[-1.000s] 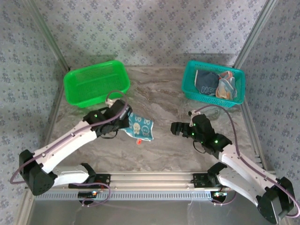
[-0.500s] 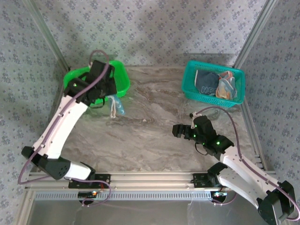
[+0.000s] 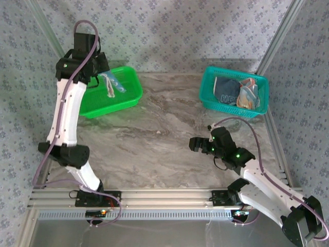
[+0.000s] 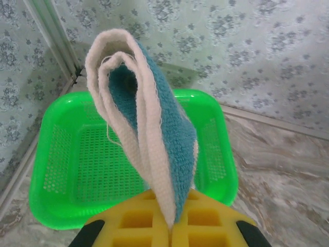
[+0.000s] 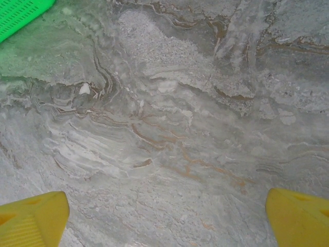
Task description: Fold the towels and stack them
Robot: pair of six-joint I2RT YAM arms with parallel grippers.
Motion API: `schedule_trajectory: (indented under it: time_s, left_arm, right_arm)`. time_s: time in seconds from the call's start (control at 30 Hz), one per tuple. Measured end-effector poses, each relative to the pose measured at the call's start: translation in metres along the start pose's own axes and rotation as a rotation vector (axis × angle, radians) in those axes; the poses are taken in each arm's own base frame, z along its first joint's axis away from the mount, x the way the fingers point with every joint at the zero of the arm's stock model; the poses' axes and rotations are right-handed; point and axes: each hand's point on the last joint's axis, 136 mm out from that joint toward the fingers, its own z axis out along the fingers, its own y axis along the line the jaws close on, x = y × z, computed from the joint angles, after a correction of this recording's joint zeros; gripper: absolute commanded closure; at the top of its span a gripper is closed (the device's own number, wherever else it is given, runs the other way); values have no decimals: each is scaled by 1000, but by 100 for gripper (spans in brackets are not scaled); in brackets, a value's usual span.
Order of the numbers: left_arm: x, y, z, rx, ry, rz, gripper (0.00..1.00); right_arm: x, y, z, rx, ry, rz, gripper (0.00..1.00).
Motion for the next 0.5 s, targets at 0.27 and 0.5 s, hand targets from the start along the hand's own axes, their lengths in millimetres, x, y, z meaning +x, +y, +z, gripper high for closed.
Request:
schedule_trajectory:
  time_s: [0.27,0.5]
  left_arm:
    - [5,10,98,-70,93,43,100]
    - [24,-29,153,18,147,81,100]
  right_arm:
    - [10,-7,-3,28,39,16,0]
    - [13,-12,-9,54,46,26,0]
